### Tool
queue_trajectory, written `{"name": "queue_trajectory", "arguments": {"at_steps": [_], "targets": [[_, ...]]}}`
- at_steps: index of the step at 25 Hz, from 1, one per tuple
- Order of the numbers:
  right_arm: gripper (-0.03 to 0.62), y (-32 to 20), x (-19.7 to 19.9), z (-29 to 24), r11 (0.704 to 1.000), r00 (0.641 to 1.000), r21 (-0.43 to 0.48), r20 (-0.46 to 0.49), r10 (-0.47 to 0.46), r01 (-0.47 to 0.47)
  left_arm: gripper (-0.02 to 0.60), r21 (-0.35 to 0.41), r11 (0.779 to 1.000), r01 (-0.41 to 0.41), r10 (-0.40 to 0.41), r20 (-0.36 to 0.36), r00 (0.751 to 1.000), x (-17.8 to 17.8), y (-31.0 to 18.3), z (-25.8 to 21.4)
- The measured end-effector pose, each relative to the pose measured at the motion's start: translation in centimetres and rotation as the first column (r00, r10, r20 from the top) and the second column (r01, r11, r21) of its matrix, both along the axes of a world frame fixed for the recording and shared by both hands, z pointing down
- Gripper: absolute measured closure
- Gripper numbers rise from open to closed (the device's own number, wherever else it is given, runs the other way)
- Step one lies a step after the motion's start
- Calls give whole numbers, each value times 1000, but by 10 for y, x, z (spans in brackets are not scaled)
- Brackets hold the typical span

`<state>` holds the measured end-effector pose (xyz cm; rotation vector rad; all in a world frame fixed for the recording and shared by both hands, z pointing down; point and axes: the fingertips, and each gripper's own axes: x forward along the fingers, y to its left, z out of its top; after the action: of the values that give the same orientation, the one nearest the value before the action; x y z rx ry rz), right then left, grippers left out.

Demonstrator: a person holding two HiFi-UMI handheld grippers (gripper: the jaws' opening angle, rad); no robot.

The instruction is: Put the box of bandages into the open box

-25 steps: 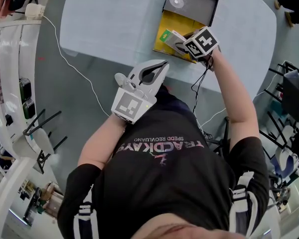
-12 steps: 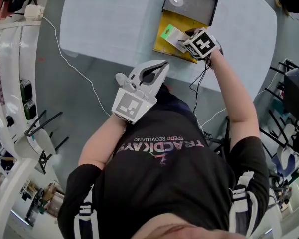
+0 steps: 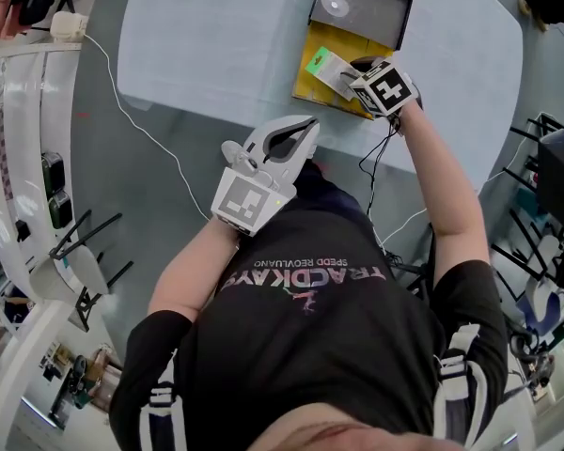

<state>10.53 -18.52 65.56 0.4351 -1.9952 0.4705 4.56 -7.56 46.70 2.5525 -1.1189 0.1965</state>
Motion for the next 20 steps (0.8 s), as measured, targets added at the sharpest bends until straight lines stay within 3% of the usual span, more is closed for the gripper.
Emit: {"name": "queue_trajectory", "arguments": {"at_steps": [3,9,15,20], "targets": [[563,-6,-1,-21,996,997,76,60,47,-52,565,10,1000,0,0,-1,1000,-1,1,-4],[583,-12,-10,-86,955,954,219,265,140,-201,565,41,999,3,-4,9,1000,-16,-1,-15],[583,0,-9,-177,857,835,305,503,225,-415,565,93,996,-4,2,21,1000,-32,-5,-43],[583,23,-2,-246,764,750,346,609,259,-545,565,114,993,-34,36,-15,999,-43,-8,-77]]}}
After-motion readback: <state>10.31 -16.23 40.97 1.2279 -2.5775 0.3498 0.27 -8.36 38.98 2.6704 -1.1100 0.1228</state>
